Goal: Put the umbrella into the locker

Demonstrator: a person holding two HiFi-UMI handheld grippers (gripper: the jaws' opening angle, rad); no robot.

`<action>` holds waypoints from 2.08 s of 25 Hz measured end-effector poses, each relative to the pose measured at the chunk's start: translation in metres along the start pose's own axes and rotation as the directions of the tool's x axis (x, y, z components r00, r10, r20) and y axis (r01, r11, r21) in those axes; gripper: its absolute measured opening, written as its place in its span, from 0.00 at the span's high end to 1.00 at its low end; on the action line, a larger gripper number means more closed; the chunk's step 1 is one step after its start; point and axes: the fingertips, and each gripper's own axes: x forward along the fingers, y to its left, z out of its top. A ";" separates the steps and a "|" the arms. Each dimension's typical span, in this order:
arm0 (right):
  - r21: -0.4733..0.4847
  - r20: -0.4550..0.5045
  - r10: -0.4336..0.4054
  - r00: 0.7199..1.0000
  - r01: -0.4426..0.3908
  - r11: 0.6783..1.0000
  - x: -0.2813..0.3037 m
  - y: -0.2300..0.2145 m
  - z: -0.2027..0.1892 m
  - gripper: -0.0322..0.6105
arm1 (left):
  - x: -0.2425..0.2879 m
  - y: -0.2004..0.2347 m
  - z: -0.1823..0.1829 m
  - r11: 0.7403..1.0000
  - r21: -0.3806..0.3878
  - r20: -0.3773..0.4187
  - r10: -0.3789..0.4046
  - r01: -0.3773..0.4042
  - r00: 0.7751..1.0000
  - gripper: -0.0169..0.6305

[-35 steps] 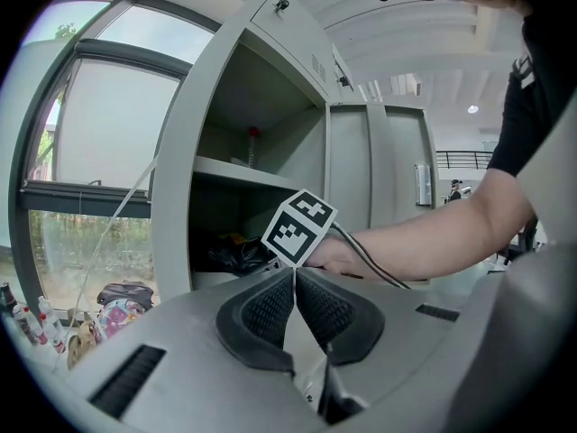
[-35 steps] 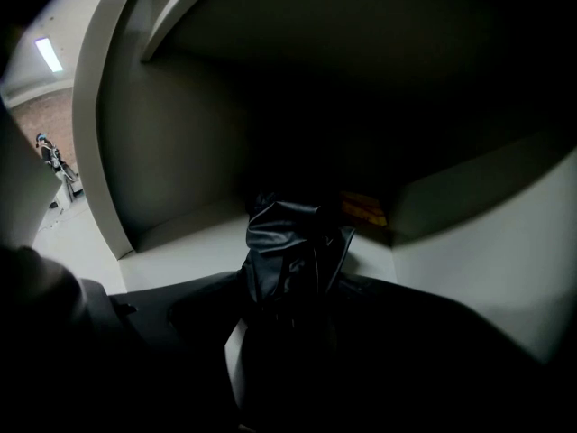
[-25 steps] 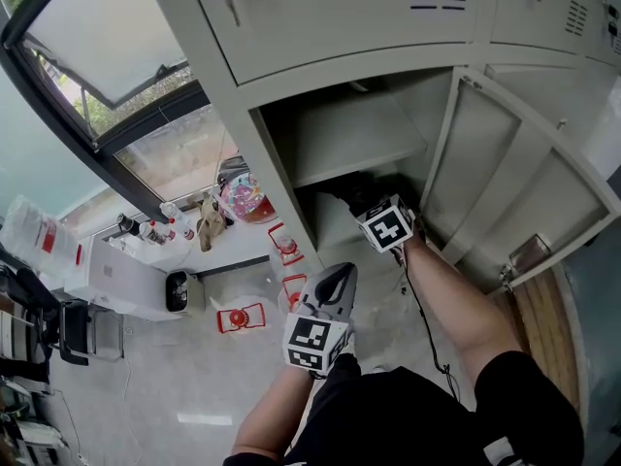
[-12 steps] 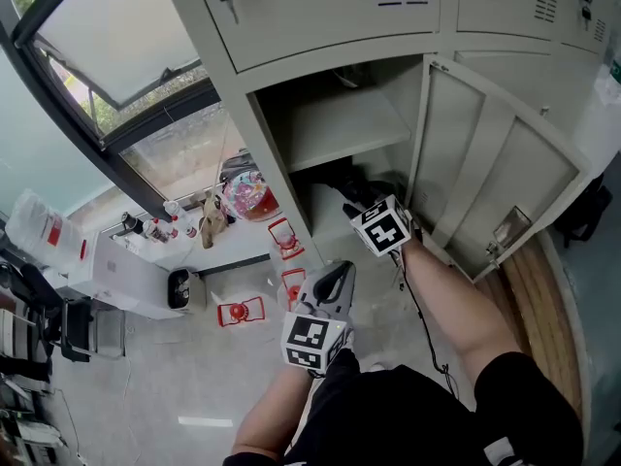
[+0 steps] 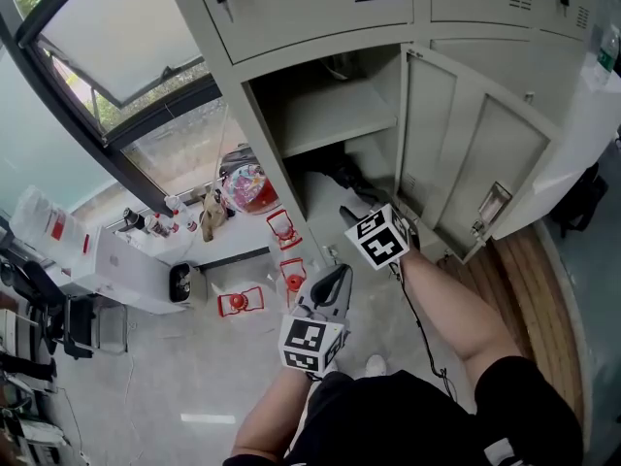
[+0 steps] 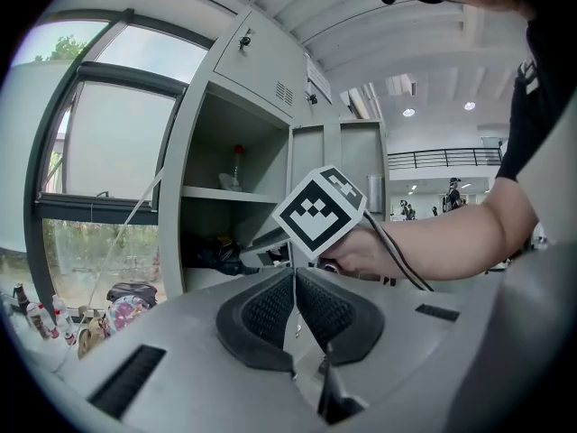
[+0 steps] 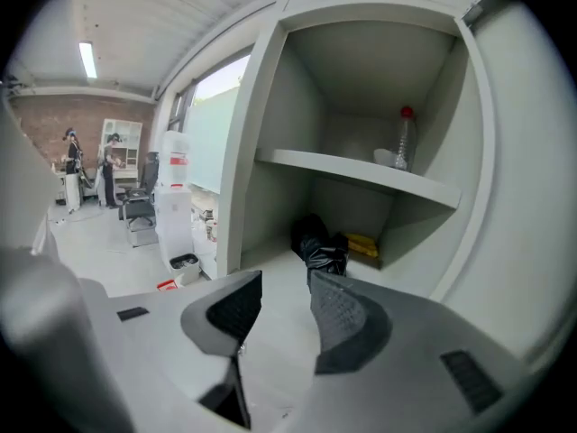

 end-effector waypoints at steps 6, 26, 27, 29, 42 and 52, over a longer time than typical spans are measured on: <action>0.038 0.044 -0.053 0.998 0.052 0.998 -0.024 0.008 0.003 0.86 | -0.016 -0.004 -0.007 1.000 0.005 -0.013 0.000 0.001 1.000 0.94; 0.176 0.050 -0.075 0.996 0.065 0.982 -0.129 0.141 -0.017 0.87 | -0.133 -0.009 -0.029 0.993 -0.019 0.020 -0.112 0.113 0.993 0.94; 0.183 0.048 -0.079 0.996 0.069 0.981 -0.135 0.148 -0.019 0.87 | -0.139 -0.010 -0.031 0.993 -0.024 0.022 -0.116 0.117 0.993 0.94; 0.197 0.041 -0.084 0.996 0.075 0.978 -0.146 0.163 -0.023 0.87 | -0.152 -0.013 -0.037 0.991 -0.033 0.022 -0.125 0.126 0.992 0.94; 0.312 0.027 -0.071 0.997 0.060 0.948 -0.179 0.238 -0.055 0.87 | -0.204 -0.021 -0.075 0.986 -0.064 -0.006 -0.157 0.156 0.988 0.94; 0.331 0.023 -0.086 0.996 0.074 0.941 -0.206 0.252 -0.068 0.87 | -0.214 -0.027 -0.073 0.984 -0.068 0.007 -0.162 0.162 0.987 0.94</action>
